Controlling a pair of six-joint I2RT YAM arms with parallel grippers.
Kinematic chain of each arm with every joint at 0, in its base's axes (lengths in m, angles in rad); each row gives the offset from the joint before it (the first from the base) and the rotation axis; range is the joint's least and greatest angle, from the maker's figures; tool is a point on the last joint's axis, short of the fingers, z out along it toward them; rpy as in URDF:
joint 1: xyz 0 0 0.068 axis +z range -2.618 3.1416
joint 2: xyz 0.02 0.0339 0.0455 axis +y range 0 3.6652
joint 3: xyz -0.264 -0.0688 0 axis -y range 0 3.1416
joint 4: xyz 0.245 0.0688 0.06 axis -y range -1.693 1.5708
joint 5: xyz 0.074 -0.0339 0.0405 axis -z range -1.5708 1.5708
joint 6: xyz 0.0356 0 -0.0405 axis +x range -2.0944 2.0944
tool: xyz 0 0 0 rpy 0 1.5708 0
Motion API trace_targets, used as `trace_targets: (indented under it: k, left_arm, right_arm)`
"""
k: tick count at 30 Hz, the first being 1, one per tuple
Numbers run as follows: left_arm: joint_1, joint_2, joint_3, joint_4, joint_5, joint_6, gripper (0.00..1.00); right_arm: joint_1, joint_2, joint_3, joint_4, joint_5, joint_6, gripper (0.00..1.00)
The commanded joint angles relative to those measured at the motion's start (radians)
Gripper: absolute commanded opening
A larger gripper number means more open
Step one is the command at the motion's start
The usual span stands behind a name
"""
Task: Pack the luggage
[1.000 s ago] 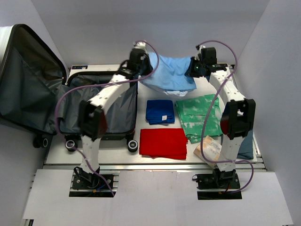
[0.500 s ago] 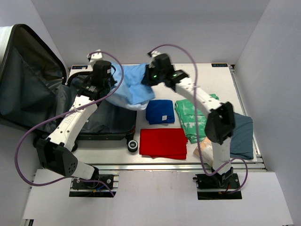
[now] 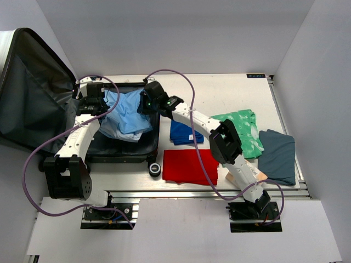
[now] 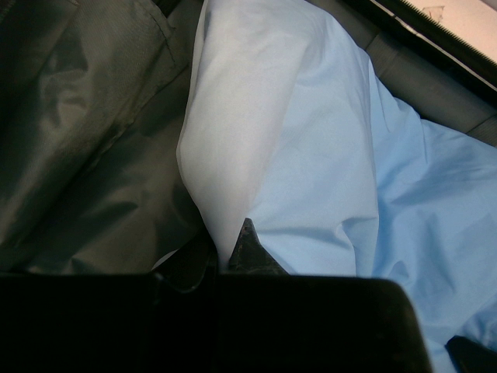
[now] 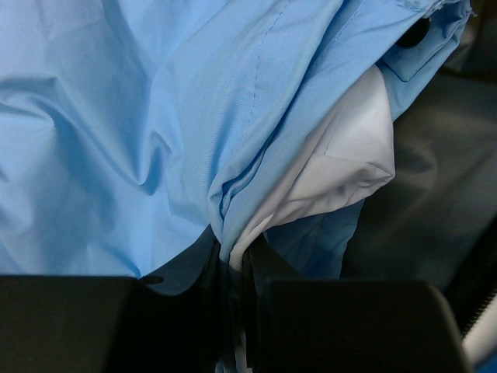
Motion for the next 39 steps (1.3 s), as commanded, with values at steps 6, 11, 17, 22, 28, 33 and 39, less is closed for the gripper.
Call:
trace_targets:
  k: [6, 11, 17, 22, 28, 33, 39]
  left_arm:
    - [0.067, 0.054, -0.057, 0.238, 0.170, 0.061, 0.00]
    - [0.087, 0.034, -0.147, 0.290, 0.201, 0.069, 0.00]
    - [0.087, 0.089, -0.169, 0.392, 0.279, 0.123, 0.00]
    - [0.105, 0.167, -0.097, 0.356, 0.250, 0.121, 0.00]
    - [0.114, 0.244, 0.032, 0.202, 0.184, 0.090, 0.41]
    - [0.123, 0.174, 0.044, 0.160, 0.183, 0.069, 0.86]
    - [0.123, 0.043, 0.059, 0.119, 0.190, 0.060, 0.98]
  right_arm:
    - [0.039, -0.093, -0.151, 0.085, 0.167, 0.106, 0.00]
    - [0.040, -0.205, -0.358, 0.157, 0.311, 0.107, 0.00]
    - [0.039, -0.165, -0.310, 0.196, 0.337, 0.032, 0.00]
    - [0.042, -0.102, -0.256, 0.202, 0.262, 0.003, 0.00]
    - [0.042, -0.087, -0.223, 0.182, 0.207, -0.021, 0.41]
    - [0.042, -0.118, -0.161, 0.137, 0.190, -0.074, 0.78]
    - [0.037, -0.214, -0.168, 0.116, 0.205, -0.097, 0.89]
